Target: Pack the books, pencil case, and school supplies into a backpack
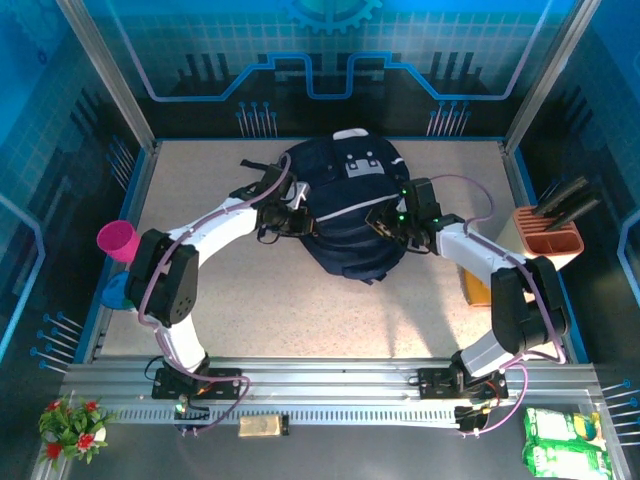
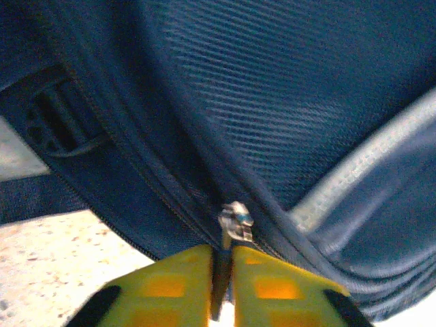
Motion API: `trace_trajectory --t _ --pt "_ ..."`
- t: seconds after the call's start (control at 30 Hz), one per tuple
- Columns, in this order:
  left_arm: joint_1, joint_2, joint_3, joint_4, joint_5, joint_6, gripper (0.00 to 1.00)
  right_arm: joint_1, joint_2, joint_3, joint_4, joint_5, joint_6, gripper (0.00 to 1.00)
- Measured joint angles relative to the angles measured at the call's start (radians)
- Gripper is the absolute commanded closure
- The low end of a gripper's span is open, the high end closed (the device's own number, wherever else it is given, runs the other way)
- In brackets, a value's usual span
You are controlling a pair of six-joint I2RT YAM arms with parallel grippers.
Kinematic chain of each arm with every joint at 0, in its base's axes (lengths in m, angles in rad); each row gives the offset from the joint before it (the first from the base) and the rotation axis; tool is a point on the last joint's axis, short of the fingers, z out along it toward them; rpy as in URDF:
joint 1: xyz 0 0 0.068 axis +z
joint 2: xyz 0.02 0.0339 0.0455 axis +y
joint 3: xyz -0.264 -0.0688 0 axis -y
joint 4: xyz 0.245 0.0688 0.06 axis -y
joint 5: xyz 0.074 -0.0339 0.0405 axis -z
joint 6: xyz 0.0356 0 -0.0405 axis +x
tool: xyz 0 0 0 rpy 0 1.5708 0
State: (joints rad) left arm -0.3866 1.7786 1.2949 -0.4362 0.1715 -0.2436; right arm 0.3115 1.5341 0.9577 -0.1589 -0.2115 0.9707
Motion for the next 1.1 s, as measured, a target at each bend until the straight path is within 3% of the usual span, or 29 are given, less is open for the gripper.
trace_trajectory --t 0.13,0.27,0.47,0.77,1.1 --pt "0.056 -0.072 -0.049 0.009 -0.044 -0.037 0.44 -0.005 -0.097 0.000 -0.137 0.093 -0.108 0.30" --pt "0.117 -0.230 -0.125 0.000 -0.090 -0.068 0.24 -0.007 -0.232 -0.011 -0.261 0.250 -0.203 0.20" --pt "0.167 -0.425 -0.183 -0.006 -0.159 -0.072 0.04 -0.021 -0.310 -0.093 -0.419 0.476 -0.269 0.05" --pt "0.170 -0.499 -0.256 0.015 -0.198 -0.071 0.01 -0.104 -0.293 -0.174 -0.580 0.659 -0.261 0.00" --pt "0.170 -0.501 -0.274 0.032 -0.194 -0.071 0.01 -0.304 -0.204 -0.195 -0.566 0.610 -0.265 0.00"
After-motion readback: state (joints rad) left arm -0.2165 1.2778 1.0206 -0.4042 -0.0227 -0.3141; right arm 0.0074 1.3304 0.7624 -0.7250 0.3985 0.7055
